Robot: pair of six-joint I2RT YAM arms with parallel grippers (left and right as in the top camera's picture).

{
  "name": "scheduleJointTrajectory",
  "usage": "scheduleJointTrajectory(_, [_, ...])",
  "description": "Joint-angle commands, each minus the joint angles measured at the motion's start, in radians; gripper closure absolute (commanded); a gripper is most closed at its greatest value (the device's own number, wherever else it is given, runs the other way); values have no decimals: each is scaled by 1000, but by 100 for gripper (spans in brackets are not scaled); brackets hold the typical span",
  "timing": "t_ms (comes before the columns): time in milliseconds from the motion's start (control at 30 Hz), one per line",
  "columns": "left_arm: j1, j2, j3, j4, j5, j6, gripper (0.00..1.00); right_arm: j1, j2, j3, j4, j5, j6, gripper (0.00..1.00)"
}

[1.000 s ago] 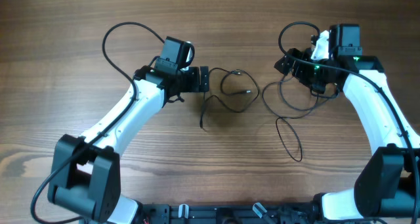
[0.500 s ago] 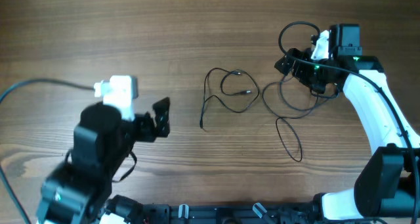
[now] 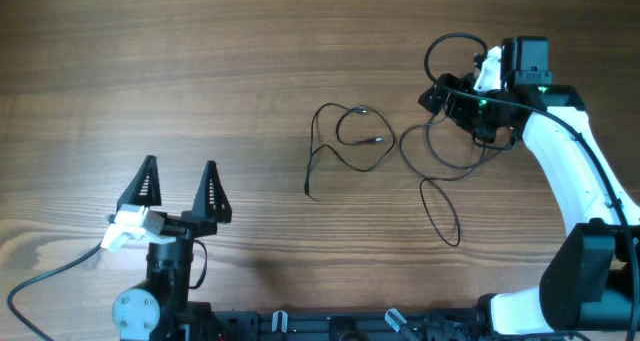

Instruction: Untangle cables

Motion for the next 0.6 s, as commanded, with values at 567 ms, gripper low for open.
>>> scheduleJointTrajectory(567, [29, 34, -142, -253, 11, 2, 0, -1, -8, -5, 1, 10, 3, 0])
